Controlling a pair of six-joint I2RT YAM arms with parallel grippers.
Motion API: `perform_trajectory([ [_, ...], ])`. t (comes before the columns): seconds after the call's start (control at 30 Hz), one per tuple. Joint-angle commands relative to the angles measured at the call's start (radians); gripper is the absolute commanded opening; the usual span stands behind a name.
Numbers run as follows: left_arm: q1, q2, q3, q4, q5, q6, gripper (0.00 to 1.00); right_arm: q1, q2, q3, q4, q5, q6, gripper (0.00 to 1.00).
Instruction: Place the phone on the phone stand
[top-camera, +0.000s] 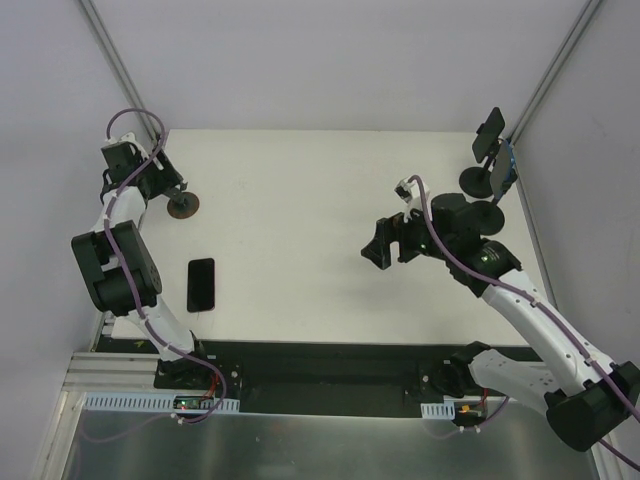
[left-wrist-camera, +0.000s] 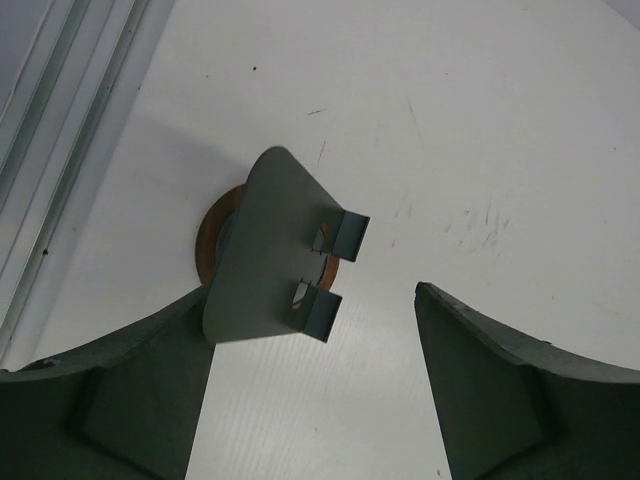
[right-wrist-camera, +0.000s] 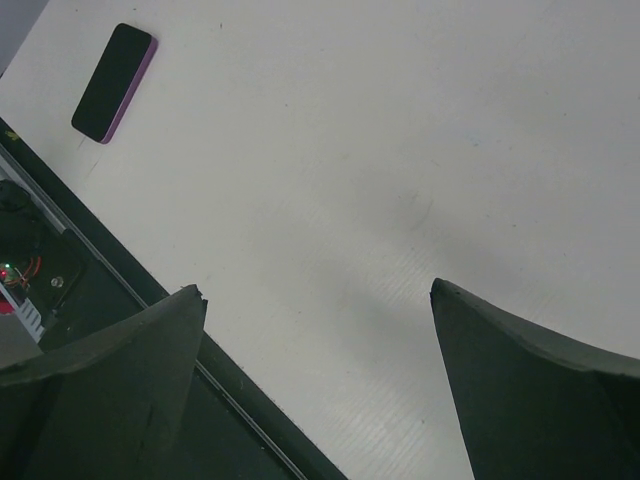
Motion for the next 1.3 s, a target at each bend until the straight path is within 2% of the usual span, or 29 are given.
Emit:
perform_trajectory([
  [0.0,0.003,0.048,0.072,0.082,0.061,0.069,0.75,0.002,0.017,0.031,0.024,0.024,-0.037,0.97],
  [0.17,0.003,0.098,0.101,0.108,0.047,0.081,0.71,0.003,0.017,0.037,0.004,0.03,-0.038,0.97],
  [0.23,0.003,0.112,0.116,0.111,0.082,0.076,0.65,0.003,0.005,0.032,-0.001,0.043,-0.037,0.97],
  [0.33,0.003,0.112,0.113,0.111,0.097,0.056,0.47,0.002,-0.004,0.031,-0.009,0.056,-0.029,0.97],
  [0.37,0.003,0.109,0.109,0.111,0.097,0.041,0.36,0.003,-0.003,0.032,-0.012,0.056,-0.023,0.97],
  [0.47,0.003,0.086,0.078,0.111,0.094,0.012,0.22,0.003,-0.015,0.031,-0.019,0.044,0.005,0.97],
  [0.5,0.0,0.08,0.064,0.109,0.099,0.007,0.07,0.003,-0.019,0.027,-0.018,0.038,0.014,0.97],
  [0.53,-0.002,0.065,0.055,0.111,0.113,0.006,0.01,0.005,-0.033,0.017,-0.015,0.029,0.026,0.97],
  [0.67,-0.038,0.002,-0.015,0.112,0.139,-0.017,0.0,0.003,-0.079,-0.031,0.014,0.02,0.092,0.97],
  [0.77,-0.118,-0.081,-0.104,0.131,0.174,-0.026,0.0,0.003,-0.102,-0.064,0.034,0.03,0.1,0.97],
  [0.87,-0.254,-0.164,-0.196,0.143,0.253,-0.025,0.0,0.003,-0.113,-0.088,0.019,0.066,0.118,0.97],
  [0.9,-0.338,-0.181,-0.224,0.143,0.277,-0.029,0.0,0.005,-0.116,-0.092,0.011,0.078,0.111,0.97],
  [0.97,-0.434,-0.212,-0.232,0.129,0.332,-0.017,0.0,0.005,-0.127,-0.097,-0.022,0.116,0.104,0.97],
  [1.07,-0.627,-0.202,-0.167,0.045,0.516,0.125,0.0,0.003,-0.141,-0.095,-0.094,0.182,0.058,0.96],
  [1.1,-0.668,-0.193,-0.14,0.001,0.653,0.186,0.0,0.003,-0.145,-0.095,-0.114,0.214,0.052,0.97],
  [1.13,-0.757,-0.189,-0.126,-0.05,0.712,0.319,0.0,0.005,-0.148,-0.095,-0.131,0.228,0.037,0.97],
  [1.17,-0.788,-0.186,-0.109,-0.111,0.751,0.372,0.0,0.005,-0.156,-0.095,-0.166,0.242,0.034,0.97],
  [1.27,-0.871,-0.166,-0.104,-0.115,0.806,0.423,0.0,0.003,-0.214,-0.135,-0.178,0.259,0.04,0.97],
])
